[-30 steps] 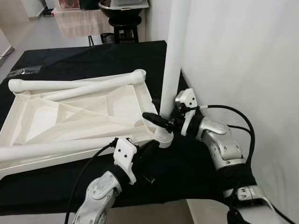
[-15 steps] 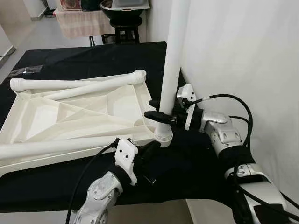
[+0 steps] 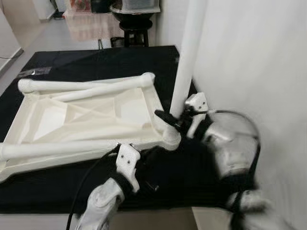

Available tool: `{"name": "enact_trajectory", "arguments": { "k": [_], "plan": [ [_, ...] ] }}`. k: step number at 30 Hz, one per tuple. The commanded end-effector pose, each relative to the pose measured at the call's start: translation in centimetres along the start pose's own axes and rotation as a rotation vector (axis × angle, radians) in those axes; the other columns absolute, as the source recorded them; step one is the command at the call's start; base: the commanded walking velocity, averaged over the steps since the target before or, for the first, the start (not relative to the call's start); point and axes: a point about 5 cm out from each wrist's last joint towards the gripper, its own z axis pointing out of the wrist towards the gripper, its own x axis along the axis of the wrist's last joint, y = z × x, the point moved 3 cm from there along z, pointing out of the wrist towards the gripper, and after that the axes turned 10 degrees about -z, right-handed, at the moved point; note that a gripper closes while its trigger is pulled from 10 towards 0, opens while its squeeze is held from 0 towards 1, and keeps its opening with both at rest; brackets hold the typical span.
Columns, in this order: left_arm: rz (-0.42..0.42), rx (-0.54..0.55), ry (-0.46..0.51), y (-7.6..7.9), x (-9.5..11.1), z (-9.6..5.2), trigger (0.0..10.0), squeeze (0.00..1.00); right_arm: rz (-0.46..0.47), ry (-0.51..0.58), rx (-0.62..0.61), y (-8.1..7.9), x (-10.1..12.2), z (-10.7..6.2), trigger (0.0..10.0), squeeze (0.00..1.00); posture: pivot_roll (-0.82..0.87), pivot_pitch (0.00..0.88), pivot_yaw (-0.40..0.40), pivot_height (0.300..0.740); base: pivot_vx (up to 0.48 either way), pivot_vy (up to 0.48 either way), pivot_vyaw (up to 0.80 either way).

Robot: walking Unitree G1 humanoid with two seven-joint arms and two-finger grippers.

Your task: Building children table

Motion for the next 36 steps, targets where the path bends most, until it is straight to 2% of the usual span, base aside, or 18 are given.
{"name": "enact_trajectory", "arguments": {
  "k": [1,3,9,10,11,12,14,15,17,18,19,20,26,29,33,34,35,36],
  "plan": [
    [-0.003,0.000,-0.008,-0.1,-0.1,-0.3,10.0,0.00,0.012,-0.187,-0.054,0.1,-4.2,-1.5,0.0,0.00,-0.01,0.093,-0.007,0.740,0.000,0.000,0.00],
    [0.000,0.002,-0.008,-0.1,0.0,-0.3,10.0,0.00,0.005,-0.200,-0.020,-1.6,-4.0,-0.9,0.0,0.00,0.00,0.086,-0.025,0.740,0.000,0.000,0.00],
    [0.005,0.008,-0.005,-0.1,0.0,-0.3,10.0,0.00,0.038,-0.213,-0.010,-1.8,-4.1,-0.3,0.0,0.00,0.01,0.090,-0.027,0.740,0.000,0.000,0.00],
    [0.006,0.008,-0.005,-0.1,0.0,-0.3,10.0,0.00,0.026,-0.219,-0.021,-1.7,-4.0,-0.4,10.0,0.00,0.01,0.090,-0.027,0.740,0.000,0.000,0.00],
    [0.005,0.008,-0.005,-0.1,0.0,-0.3,10.0,0.00,0.047,-0.203,0.001,-1.7,-3.7,-0.3,10.0,0.00,0.00,0.088,-0.025,0.740,0.000,0.000,0.00],
    [0.002,0.007,-0.005,-0.1,0.0,-0.3,10.0,0.00,0.049,-0.174,0.014,-1.5,-2.9,-0.1,10.0,1.00,0.00,0.089,-0.023,0.740,0.000,0.000,0.00],
    [0.001,0.006,-0.006,-0.1,0.0,-0.2,10.0,0.00,0.050,-0.152,0.024,-1.4,-2.3,-0.1,10.0,1.00,0.00,0.089,-0.023,0.740,0.000,0.000,0.00],
    [-0.003,0.004,-0.007,-0.1,0.0,-0.1,10.0,0.00,0.056,-0.045,0.101,-0.7,0.1,0.9,10.0,1.00,0.00,0.082,-0.018,0.740,0.000,0.000,0.00],
    [-0.004,0.003,-0.007,-0.1,-0.1,-0.1,10.0,0.00,0.058,-0.010,0.144,-0.5,1.0,1.2,10.0,1.00,0.00,0.081,-0.018,0.740,0.000,0.000,0.00],
    [-0.004,0.002,-0.007,-0.1,-0.1,0.0,10.0,0.00,0.051,0.030,0.196,-0.3,1.9,1.4,10.0,0.52,0.00,0.081,-0.018,0.740,0.000,0.000,0.00],
    [-0.004,0.002,-0.008,-0.1,-0.1,0.0,10.0,0.00,0.045,0.049,0.227,-0.1,2.4,1.5,10.0,0.52,0.00,0.076,-0.020,0.740,0.000,0.000,0.00],
    [-0.004,0.002,-0.008,-0.1,-0.1,0.0,10.0,0.00,0.017,0.068,0.262,0.3,2.8,1.7,10.0,0.00,0.00,0.074,-0.022,0.740,0.000,0.000,0.00],
    [-0.004,0.003,-0.008,-0.2,-0.2,0.2,10.0,0.00,-0.081,0.073,0.480,0.5,3.0,1.6,10.0,0.00,0.01,0.069,-0.026,0.740,0.000,0.000,0.00],
    [-0.003,0.004,-0.009,-0.2,-0.2,0.2,10.0,0.00,-0.087,0.063,0.704,-0.3,2.8,0.9,10.0,0.00,0.01,0.063,-0.027,0.740,0.000,0.000,0.00],
    [-0.003,0.004,-0.010,-0.2,-0.3,0.2,10.0,0.00,-0.065,0.044,0.745,-0.1,2.6,1.3,10.0,0.00,0.01,0.063,-0.029,0.740,0.000,0.000,0.00],
    [-0.003,0.004,-0.011,-0.2,-0.3,0.2,10.0,0.00,-0.048,0.040,0.748,0.0,2.5,1.6,3.5,0.00,0.02,0.062,-0.029,0.740,0.000,0.000,0.00],
    [-0.003,0.004,-0.011,-0.2,-0.3,0.2,10.0,0.00,-0.048,0.040,0.748,0.0,2.5,1.6,3.5,0.00,0.02,0.062,-0.029,0.740,0.000,0.000,0.00],
    [-0.003,0.004,-0.011,-0.2,-0.3,0.1,10.0,0.00,-0.033,0.039,0.756,0.1,2.4,1.8,0.0,0.00,0.02,0.064,-0.031,0.740,0.000,0.000,0.00]
  ]
}}
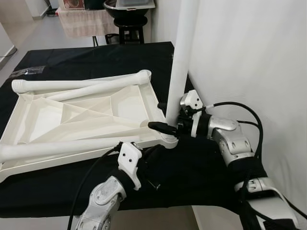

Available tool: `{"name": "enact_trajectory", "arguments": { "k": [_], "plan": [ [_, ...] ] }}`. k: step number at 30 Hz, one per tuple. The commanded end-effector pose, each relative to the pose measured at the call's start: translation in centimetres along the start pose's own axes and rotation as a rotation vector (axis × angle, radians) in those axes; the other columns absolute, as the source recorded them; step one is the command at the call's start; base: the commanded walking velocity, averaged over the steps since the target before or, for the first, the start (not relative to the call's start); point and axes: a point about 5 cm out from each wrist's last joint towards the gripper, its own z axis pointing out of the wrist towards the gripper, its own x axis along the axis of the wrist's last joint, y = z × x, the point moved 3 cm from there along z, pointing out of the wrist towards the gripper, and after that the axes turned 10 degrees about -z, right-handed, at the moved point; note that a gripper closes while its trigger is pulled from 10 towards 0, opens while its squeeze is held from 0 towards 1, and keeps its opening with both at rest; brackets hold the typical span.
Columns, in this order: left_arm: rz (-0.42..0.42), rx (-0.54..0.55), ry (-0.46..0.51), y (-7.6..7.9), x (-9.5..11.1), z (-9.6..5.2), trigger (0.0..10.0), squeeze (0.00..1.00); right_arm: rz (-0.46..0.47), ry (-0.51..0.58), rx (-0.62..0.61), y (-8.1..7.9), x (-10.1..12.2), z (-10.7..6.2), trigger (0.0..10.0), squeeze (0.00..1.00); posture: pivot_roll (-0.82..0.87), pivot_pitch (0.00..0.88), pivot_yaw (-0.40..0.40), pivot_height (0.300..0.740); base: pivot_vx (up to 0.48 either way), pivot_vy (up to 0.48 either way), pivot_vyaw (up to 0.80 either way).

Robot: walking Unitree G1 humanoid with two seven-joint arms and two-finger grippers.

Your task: Building children table

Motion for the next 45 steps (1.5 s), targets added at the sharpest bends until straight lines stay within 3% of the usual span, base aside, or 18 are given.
{"name": "enact_trajectory", "arguments": {
  "k": [1,15,18,20,22,23,24,25,27,31,32,34,35,39,40,41,42,45],
  "plan": [
    [-0.008,0.006,-0.014,0.0,-0.5,-0.1,10.0,0.00,0.019,0.024,0.049,-0.5,-0.1,0.6,0.0,0.00,0.02,0.064,-0.031,0.740,0.000,0.000,0.00],
    [-0.011,0.005,-0.011,0.2,-0.4,-0.2,10.0,0.00,0.034,0.030,0.031,-0.6,-1.7,-2.2,0.0,0.00,0.01,0.078,-0.032,0.740,0.000,0.000,0.00],
    [-0.011,0.005,-0.011,0.2,-0.3,-0.3,10.0,0.00,0.028,-0.031,-0.098,-0.6,-3.1,-2.5,0.0,0.00,0.00,0.085,-0.037,0.740,0.000,0.000,0.00],
    [-0.011,0.005,-0.011,0.2,-0.2,-0.4,10.0,0.00,0.089,-0.203,-0.611,0.1,-6.3,-2.6,0.0,0.00,0.00,0.100,-0.036,0.740,0.000,0.000,0.00],
    [-0.011,0.005,-0.011,0.2,-0.2,-0.4,10.0,0.00,0.089,-0.203,-0.611,0.1,-6.3,-2.6,0.0,0.00,0.00,0.100,-0.036,0.740,0.000,0.000,0.00],
    [-0.010,0.005,-0.011,0.2,-0.2,-0.5,10.0,0.00,0.141,-0.258,-0.836,-0.1,-7.3,-3.5,0.0,0.00,0.00,0.100,-0.036,0.740,0.000,0.000,0.00],
    [-0.010,0.005,-0.011,0.2,-0.2,-0.5,10.0,0.00,0.141,-0.258,-0.836,-0.1,-7.3,-3.5,0.0,0.00,0.00,0.100,-0.036,0.740,0.000,0.000,0.00],
    [-0.008,0.006,-0.012,0.1,-0.2,-0.5,10.0,0.00,0.134,-0.263,-0.808,-2.7,-7.5,-2.1,0.0,0.00,0.01,0.097,-0.026,0.740,0.000,0.000,0.00],
    [-0.007,0.007,-0.014,0.0,-0.2,-0.5,10.0,0.00,0.100,-0.228,-0.695,-4.6,-6.7,-0.4,0.0,0.00,0.00,0.093,-0.023,0.740,0.000,0.000,0.00],
    [-0.008,0.008,-0.017,0.0,-0.4,-0.4,10.0,0.00,0.093,-0.204,-0.584,-5.0,-6.5,0.8,0.0,0.00,0.00,0.084,-0.032,0.740,0.000,0.000,0.00],
    [-0.007,0.010,-0.017,0.0,-0.4,-0.4,10.0,0.00,0.107,-0.211,-0.613,-4.3,-6.6,0.7,10.0,0.00,0.01,0.076,-0.031,0.740,0.000,0.000,0.00],
    [-0.005,0.013,-0.016,0.0,-0.4,-0.3,10.0,0.00,0.122,-0.203,-0.630,-3.8,-6.5,0.7,10.0,0.00,0.01,0.076,-0.031,0.740,0.000,0.000,0.00],
    [-0.003,0.015,-0.016,-0.1,-0.4,-0.3,10.0,0.00,0.121,-0.196,-0.607,-3.7,-6.3,0.9,10.0,1.00,0.01,0.071,-0.029,0.740,0.000,0.000,0.00],
    [-0.005,0.016,-0.016,-0.1,-0.5,-0.3,10.0,0.00,0.116,-0.202,-0.626,-2.9,-6.0,0.7,10.0,1.00,0.01,0.067,-0.026,0.740,0.000,0.000,0.00],
    [-0.008,0.014,-0.018,-0.1,-0.5,-0.3,10.0,0.00,0.123,-0.163,-0.580,-2.5,-5.2,0.9,10.0,0.19,0.01,0.065,-0.023,0.740,0.000,0.000,0.00],
    [-0.008,0.014,-0.018,-0.1,-0.5,-0.3,10.0,0.00,0.123,-0.163,-0.580,-2.5,-5.2,0.9,10.0,0.19,0.01,0.065,-0.023,0.740,0.000,0.000,0.00],
    [-0.010,0.012,-0.019,-0.1,-0.6,-0.3,10.0,0.00,0.106,-0.126,-0.512,-2.3,-4.4,1.2,10.0,0.00,0.00,0.060,-0.018,0.740,0.000,0.000,0.00],
    [-0.011,0.011,-0.020,-0.1,-0.6,-0.3,10.0,0.00,0.089,-0.092,-0.427,-2.3,-3.6,1.5,10.0,0.00,0.01,0.061,-0.019,0.740,0.000,0.000,0.00]
  ]
}}
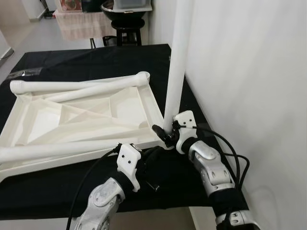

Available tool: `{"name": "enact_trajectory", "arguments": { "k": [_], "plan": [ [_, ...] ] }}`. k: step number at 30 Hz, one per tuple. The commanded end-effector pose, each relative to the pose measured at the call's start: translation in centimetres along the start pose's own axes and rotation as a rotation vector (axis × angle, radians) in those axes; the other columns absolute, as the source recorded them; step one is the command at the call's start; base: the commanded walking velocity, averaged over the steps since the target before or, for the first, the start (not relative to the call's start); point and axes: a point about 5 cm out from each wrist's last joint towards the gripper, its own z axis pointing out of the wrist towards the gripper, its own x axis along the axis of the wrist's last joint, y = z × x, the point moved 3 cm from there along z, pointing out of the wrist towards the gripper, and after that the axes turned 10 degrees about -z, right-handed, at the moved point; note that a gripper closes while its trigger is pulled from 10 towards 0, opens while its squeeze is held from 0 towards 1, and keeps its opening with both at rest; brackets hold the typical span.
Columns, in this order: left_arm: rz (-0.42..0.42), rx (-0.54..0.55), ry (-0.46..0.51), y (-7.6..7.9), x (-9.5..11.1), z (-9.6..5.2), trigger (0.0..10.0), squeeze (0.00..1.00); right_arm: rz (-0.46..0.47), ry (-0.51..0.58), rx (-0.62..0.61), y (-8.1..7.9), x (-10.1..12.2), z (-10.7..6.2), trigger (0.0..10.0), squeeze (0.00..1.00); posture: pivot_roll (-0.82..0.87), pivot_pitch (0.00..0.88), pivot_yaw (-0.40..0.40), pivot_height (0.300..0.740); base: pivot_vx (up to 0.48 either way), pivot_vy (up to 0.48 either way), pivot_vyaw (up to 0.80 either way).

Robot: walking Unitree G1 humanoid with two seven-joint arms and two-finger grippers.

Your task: Building children table

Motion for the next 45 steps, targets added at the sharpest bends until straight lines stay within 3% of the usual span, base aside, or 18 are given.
{"name": "enact_trajectory", "arguments": {
  "k": [1,3,6,17,18,20,21,24,31,33,34,36,37,38,39,40,41,45],
  "plan": [
    [-0.007,0.001,-0.015,-0.1,-0.4,0.0,10.0,0.00,-0.001,0.037,0.108,-1.0,0.8,0.4,10.0,0.00,0.01,0.060,-0.021,0.740,0.000,0.000,0.00],
    [-0.007,0.001,-0.015,-0.1,-0.4,0.0,10.0,0.00,-0.010,0.062,0.173,-1.2,1.3,0.4,10.0,0.00,0.01,0.060,-0.021,0.740,0.000,0.000,0.00],
    [-0.004,0.004,-0.015,-0.1,-0.4,0.1,10.0,0.00,-0.060,0.129,0.365,-1.6,2.7,0.2,10.0,0.00,0.02,0.060,-0.022,0.740,0.000,0.000,0.00],
    [-0.006,0.004,-0.015,-0.1,-0.4,0.1,10.0,0.00,-0.026,0.163,0.498,-0.6,3.9,0.3,10.0,0.00,0.01,0.061,-0.022,0.740,0.000,0.000,0.00],
    [-0.007,0.004,-0.015,-0.1,-0.4,0.1,10.0,0.00,-0.020,0.162,0.526,-0.7,3.8,0.3,1.6,0.00,0.02,0.062,-0.024,0.740,0.000,0.000,0.00],
    [-0.007,0.004,-0.015,-0.1,-0.4,0.1,10.0,0.00,-0.020,0.162,0.526,-0.7,3.8,0.3,1.6,0.00,0.02,0.062,-0.024,0.740,0.000,0.000,0.00],
    [-0.007,0.004,-0.015,-0.1,-0.4,0.1,10.0,0.00,-0.013,0.161,0.557,-0.9,3.7,0.3,0.0,0.00,0.02,0.062,-0.024,0.740,0.000,0.000,0.00],
    [-0.007,0.004,-0.015,0.0,-0.4,0.2,10.0,0.00,-0.012,0.153,0.587,-1.1,3.2,0.2,0.0,0.00,0.02,0.065,-0.026,0.740,0.000,0.000,0.00],
    [-0.008,0.004,-0.013,0.0,-0.4,0.1,10.0,0.00,-0.021,0.135,0.532,-0.4,2.4,-0.2,0.0,0.00,0.01,0.069,-0.025,0.740,0.000,0.000,0.00],
    [-0.008,0.004,-0.013,0.0,-0.3,0.1,10.0,0.00,-0.032,0.063,0.411,-0.9,0.6,0.0,0.0,0.00,0.01,0.074,-0.025,0.740,0.000,0.000,0.00],
    [-0.008,0.004,-0.013,0.0,-0.3,0.1,10.0,0.00,-0.032,0.063,0.411,-0.9,0.6,0.0,0.0,0.00,0.01,0.074,-0.025,0.740,0.000,0.000,0.00],
    [-0.007,0.004,-0.014,0.0,-0.3,-0.1,10.0,0.00,-0.047,-0.070,0.114,-0.9,-2.0,0.0,0.0,0.00,0.00,0.086,-0.030,0.740,0.000,0.000,0.00],
    [-0.007,0.004,-0.014,0.0,-0.3,-0.1,10.0,0.00,-0.047,-0.070,0.114,-0.9,-2.0,0.0,0.0,0.00,0.00,0.086,-0.030,0.740,0.000,0.000,0.00],
    [-0.007,0.005,-0.014,0.0,-0.2,-0.1,10.0,0.00,0.042,-0.124,-0.131,-0.4,-3.2,-0.6,0.0,0.00,0.00,0.090,-0.030,0.740,0.000,0.000,0.00],
    [-0.007,0.005,-0.013,0.0,-0.2,-0.2,10.0,0.00,0.115,-0.176,-0.233,-1.1,-4.3,-1.5,0.0,0.00,0.00,0.096,-0.027,0.740,0.000,0.000,0.00],
    [-0.007,0.005,-0.013,0.0,-0.2,-0.2,10.0,0.00,0.115,-0.176,-0.233,-1.1,-4.3,-1.5,0.0,0.00,0.00,0.096,-0.027,0.740,0.000,0.000,0.00],
    [-0.007,0.005,-0.014,-0.1,-0.2,-0.2,10.0,0.00,0.068,-0.153,-0.213,-2.4,-3.8,-1.7,0.0,0.00,-0.01,0.089,-0.013,0.740,0.000,0.000,0.00],
    [-0.003,0.007,-0.017,-0.2,-0.2,-0.2,10.0,0.00,0.029,-0.090,-0.137,-3.1,-2.2,-0.8,0.0,0.00,-0.01,0.084,-0.017,0.740,0.000,0.000,0.00]
  ]
}}
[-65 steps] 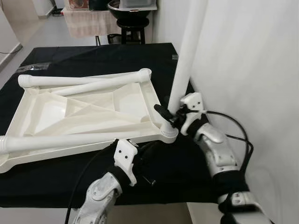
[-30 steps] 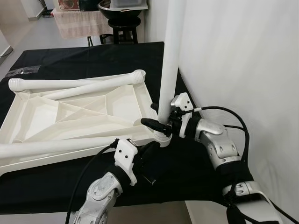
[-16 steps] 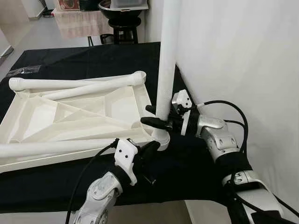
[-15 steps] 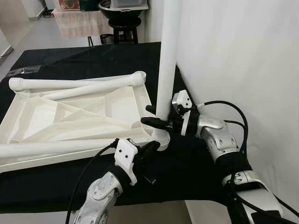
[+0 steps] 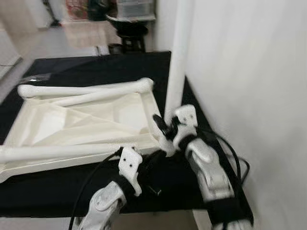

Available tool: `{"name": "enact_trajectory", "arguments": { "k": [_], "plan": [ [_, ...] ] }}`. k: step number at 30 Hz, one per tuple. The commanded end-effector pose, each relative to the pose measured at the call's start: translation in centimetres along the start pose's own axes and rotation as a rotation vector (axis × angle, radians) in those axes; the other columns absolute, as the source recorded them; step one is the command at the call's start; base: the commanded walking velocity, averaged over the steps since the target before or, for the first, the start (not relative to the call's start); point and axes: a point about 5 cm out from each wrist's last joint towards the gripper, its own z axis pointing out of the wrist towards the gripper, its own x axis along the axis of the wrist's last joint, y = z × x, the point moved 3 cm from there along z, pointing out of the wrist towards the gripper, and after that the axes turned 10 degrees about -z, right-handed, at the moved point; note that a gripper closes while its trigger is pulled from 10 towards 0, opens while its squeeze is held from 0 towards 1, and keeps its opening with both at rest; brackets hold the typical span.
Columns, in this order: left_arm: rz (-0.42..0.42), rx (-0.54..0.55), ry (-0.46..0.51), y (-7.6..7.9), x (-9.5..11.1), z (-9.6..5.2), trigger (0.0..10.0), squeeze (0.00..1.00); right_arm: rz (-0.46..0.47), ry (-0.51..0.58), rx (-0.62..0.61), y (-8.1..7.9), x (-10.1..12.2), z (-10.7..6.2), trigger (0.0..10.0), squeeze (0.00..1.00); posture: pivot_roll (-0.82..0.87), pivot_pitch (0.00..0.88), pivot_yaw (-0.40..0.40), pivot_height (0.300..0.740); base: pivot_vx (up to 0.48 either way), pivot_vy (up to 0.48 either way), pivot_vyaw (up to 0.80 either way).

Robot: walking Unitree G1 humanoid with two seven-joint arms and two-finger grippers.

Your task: Building children table

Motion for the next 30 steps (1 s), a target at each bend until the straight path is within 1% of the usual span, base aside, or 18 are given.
{"name": "enact_trajectory", "arguments": {
  "k": [1,2,5,6,8,9,12,13,14,16,19,20,21,23,25,28,29,30],
  "plan": [
    [-0.001,-0.004,-0.013,0.0,-0.2,-0.1,10.0,0.00,0.013,-0.142,0.077,-1.6,-3.3,-0.5,0.0,0.00,-0.01,0.084,-0.017,0.740,0.000,0.000,0.00],
    [-0.001,-0.004,-0.015,-0.1,-0.2,-0.1,10.0,0.00,0.005,-0.139,0.079,-1.4,-3.3,0.4,0.0,0.00,0.01,0.084,-0.019,0.740,0.000,0.000,0.00],
    [0.002,-0.003,-0.016,-0.1,-0.1,-0.1,10.0,0.00,0.009,-0.141,0.075,-1.6,-3.4,0.7,0.0,0.00,0.01,0.084,-0.017,0.740,0.000,0.000,0.00],
    [0.002,-0.001,-0.015,-0.1,-0.1,-0.1,10.0,0.00,0.013,-0.085,0.159,-2.0,-2.1,0.9,10.0,0.74,0.00,0.085,-0.016,0.740,0.000,0.000,0.00],
    [0.001,-0.001,-0.015,-0.1,-0.1,-0.1,10.0,0.00,0.015,-0.063,0.196,-2.2,-1.7,1.0,10.0,0.74,0.00,0.085,-0.016,0.740,0.000,0.000,0.00],
    [-0.001,-0.003,-0.016,-0.1,-0.1,-0.1,10.0,0.00,0.008,-0.011,0.260,-2.7,-0.4,0.8,10.0,1.00,0.00,0.085,-0.015,0.740,0.000,0.000,0.00],
    [-0.003,-0.004,-0.016,-0.1,-0.1,-0.1,10.0,0.00,0.005,0.015,0.277,-2.7,0.4,0.8,10.0,1.00,0.00,0.084,-0.013,0.740,0.000,0.000,0.00],
    [-0.003,-0.004,-0.016,-0.1,-0.1,0.0,10.0,0.00,0.002,0.049,0.311,-2.3,1.2,0.9,10.0,0.97,0.00,0.082,-0.011,0.740,0.000,0.000,0.00],
    [-0.004,-0.005,-0.016,-0.1,-0.1,0.0,10.0,0.00,0.001,0.075,0.337,-1.8,2.0,1.0,10.0,0.00,0.00,0.082,-0.012,0.740,0.000,0.000,0.00],
    [-0.004,-0.005,-0.016,-0.1,-0.1,0.0,10.0,0.00,0.006,0.118,0.398,-1.2,3.1,1.1,10.0,0.00,0.00,0.082,-0.012,0.740,0.000,0.000,0.00],
    [-0.005,-0.004,-0.016,-0.1,-0.2,0.1,10.0,0.00,-0.017,0.127,0.437,-1.0,3.3,1.2,10.0,0.00,0.01,0.078,-0.012,0.740,0.000,0.000,0.00],
    [-0.006,-0.004,-0.015,-0.1,-0.2,0.1,10.0,0.00,-0.072,0.126,0.600,-1.0,3.3,1.0,10.0,0.00,0.01,0.078,-0.012,0.740,0.000,0.000,0.00],
    [-0.006,-0.004,-0.015,-0.1,-0.2,0.1,10.0,0.00,-0.072,0.126,0.600,-1.0,3.3,1.0,10.0,0.00,0.01,0.078,-0.012,0.740,0.000,0.000,0.00],
    [-0.007,-0.004,-0.015,-0.1,-0.2,0.2,10.0,0.00,-0.098,0.114,0.705,-0.9,2.9,0.7,10.0,0.00,0.01,0.072,-0.017,0.740,0.000,0.000,0.00],
    [-0.009,-0.004,-0.015,-0.1,-0.3,0.2,10.0,0.00,-0.092,0.098,0.739,-0.3,2.8,1.2,10.0,0.00,0.01,0.072,-0.017,0.740,0.000,0.000,0.00],
    [-0.009,-0.003,-0.015,-0.1,-0.3,0.2,10.0,0.00,-0.083,0.097,0.741,-0.1,2.8,1.5,10.0,0.00,0.02,0.068,-0.021,0.740,0.000,0.000,0.00],
    [-0.009,-0.003,-0.015,-0.1,-0.3,0.2,10.0,0.00,-0.068,0.095,0.738,0.2,3.0,1.8,0.0,0.00,0.02,0.066,-0.021,0.740,0.000,0.000,0.00],
    [-0.009,-0.003,-0.015,-0.1,-0.3,0.2,10.0,0.00,-0.068,0.095,0.738,0.2,3.0,1.8,0.0,0.00,0.02,0.066,-0.021,0.740,0.000,0.000,0.00]
  ]
}}
